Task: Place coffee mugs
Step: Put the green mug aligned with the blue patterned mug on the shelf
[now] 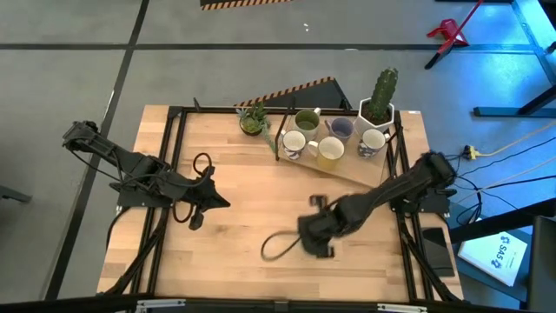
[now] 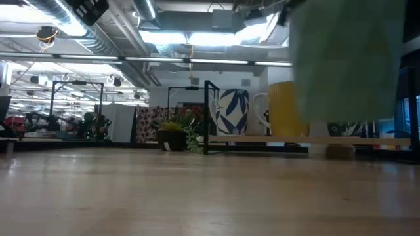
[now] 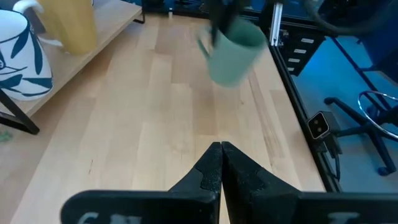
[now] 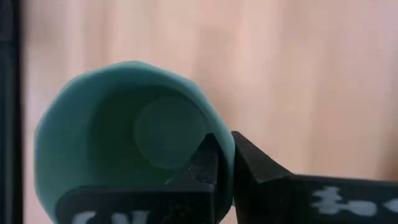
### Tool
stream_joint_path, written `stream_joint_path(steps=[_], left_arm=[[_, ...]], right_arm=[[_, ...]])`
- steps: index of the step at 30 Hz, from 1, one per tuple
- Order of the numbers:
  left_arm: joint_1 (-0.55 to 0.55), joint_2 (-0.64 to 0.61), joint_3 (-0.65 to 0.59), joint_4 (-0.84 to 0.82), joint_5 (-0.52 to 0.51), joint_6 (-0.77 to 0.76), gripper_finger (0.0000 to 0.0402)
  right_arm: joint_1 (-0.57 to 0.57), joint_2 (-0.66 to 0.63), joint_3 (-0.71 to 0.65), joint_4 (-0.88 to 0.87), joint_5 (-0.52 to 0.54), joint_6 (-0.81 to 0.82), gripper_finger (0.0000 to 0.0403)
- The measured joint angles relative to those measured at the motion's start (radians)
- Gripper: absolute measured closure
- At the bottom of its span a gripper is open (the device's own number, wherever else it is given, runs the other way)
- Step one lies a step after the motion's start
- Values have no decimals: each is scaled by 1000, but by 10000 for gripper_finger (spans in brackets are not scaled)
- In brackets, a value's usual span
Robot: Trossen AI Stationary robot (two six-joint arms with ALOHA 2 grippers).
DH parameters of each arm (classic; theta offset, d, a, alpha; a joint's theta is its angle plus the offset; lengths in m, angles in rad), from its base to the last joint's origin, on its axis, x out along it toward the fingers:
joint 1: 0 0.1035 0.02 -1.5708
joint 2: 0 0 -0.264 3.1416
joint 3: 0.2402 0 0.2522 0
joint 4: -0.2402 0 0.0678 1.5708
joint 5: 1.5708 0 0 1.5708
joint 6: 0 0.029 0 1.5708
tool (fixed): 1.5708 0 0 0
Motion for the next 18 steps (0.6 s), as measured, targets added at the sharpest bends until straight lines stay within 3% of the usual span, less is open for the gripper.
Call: stream_joint_path(steps=[7, 10, 18], left_arm=[[0, 0, 0, 3, -8, -1, 401], [0, 0, 0, 1, -8, -1, 401], [0, 0, 0, -1, -8, -1, 401]], right_arm=[[-111, -238, -91, -312, 52, 152, 401], [-156, -345, -172, -259, 83, 172, 401], [-272, -583, -460, -251, 27, 345, 402]])
